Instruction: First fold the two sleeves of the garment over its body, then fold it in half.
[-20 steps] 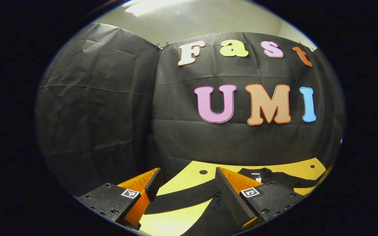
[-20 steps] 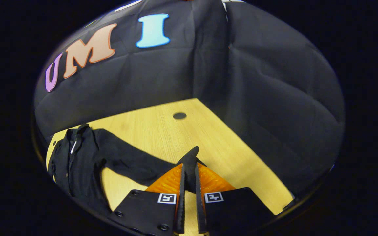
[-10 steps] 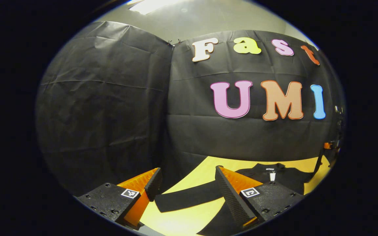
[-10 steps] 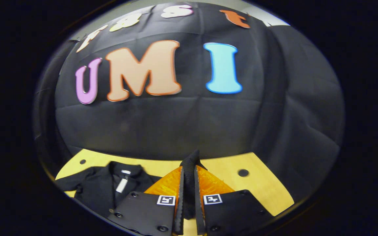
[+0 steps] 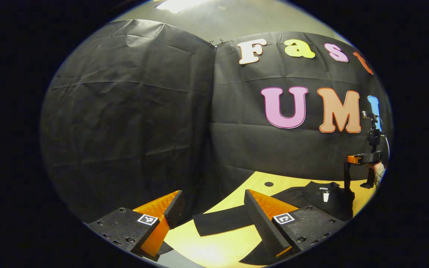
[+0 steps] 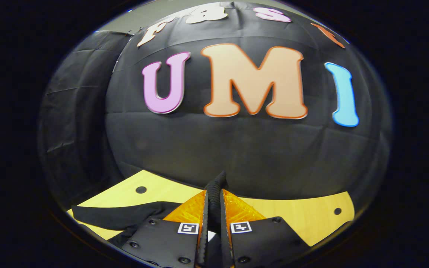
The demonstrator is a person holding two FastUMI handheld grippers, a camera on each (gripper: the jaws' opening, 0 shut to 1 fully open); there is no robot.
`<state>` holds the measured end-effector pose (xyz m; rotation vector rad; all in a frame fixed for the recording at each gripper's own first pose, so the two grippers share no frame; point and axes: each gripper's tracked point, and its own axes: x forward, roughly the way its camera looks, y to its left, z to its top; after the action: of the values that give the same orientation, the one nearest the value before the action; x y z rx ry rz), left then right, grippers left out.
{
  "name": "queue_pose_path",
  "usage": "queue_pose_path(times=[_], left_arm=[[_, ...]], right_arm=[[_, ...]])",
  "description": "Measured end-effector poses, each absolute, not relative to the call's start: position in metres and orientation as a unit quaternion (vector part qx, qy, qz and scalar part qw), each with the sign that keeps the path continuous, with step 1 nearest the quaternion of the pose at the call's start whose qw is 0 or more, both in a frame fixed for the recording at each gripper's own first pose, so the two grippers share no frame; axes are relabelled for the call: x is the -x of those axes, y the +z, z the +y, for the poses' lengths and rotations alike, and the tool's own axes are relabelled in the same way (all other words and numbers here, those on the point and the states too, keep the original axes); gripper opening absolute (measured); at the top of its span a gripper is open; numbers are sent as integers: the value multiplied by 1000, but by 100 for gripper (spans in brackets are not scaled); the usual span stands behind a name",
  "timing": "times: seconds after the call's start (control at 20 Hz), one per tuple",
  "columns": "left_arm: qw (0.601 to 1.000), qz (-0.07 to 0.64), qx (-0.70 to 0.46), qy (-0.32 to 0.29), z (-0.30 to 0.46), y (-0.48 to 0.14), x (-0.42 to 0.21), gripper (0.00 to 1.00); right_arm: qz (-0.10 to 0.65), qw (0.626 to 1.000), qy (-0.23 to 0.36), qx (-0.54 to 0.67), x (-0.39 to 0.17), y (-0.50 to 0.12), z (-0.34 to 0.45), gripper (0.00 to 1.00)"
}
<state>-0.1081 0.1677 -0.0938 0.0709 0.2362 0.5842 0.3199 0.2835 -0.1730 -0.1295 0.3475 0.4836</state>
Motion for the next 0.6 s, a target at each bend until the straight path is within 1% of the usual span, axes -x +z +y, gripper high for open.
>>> queue_pose_path(times=[0.15, 0.2, 0.25, 0.3, 0.45, 0.6], left_arm=[[947, 123, -34, 295, 171, -98, 113, 99], [946, 125, -34, 297, 172, -99, 114, 96], [945, 128, -33, 299, 171, -100, 117, 99], [945, 129, -31, 299, 170, -101, 118, 99], [945, 136, -26, 297, 165, -104, 122, 99], [942, 147, -24, 300, 165, -111, 128, 99]], right_arm=[[192, 939, 271, 84, -312, -207, 333, 17], [200, 934, 281, 89, -311, -221, 342, 17], [211, 928, 292, 91, -308, -234, 354, 17], [221, 923, 300, 92, -300, -239, 364, 17], [237, 915, 312, 94, -292, -254, 379, 17], [252, 909, 317, 102, -298, -273, 388, 17]])
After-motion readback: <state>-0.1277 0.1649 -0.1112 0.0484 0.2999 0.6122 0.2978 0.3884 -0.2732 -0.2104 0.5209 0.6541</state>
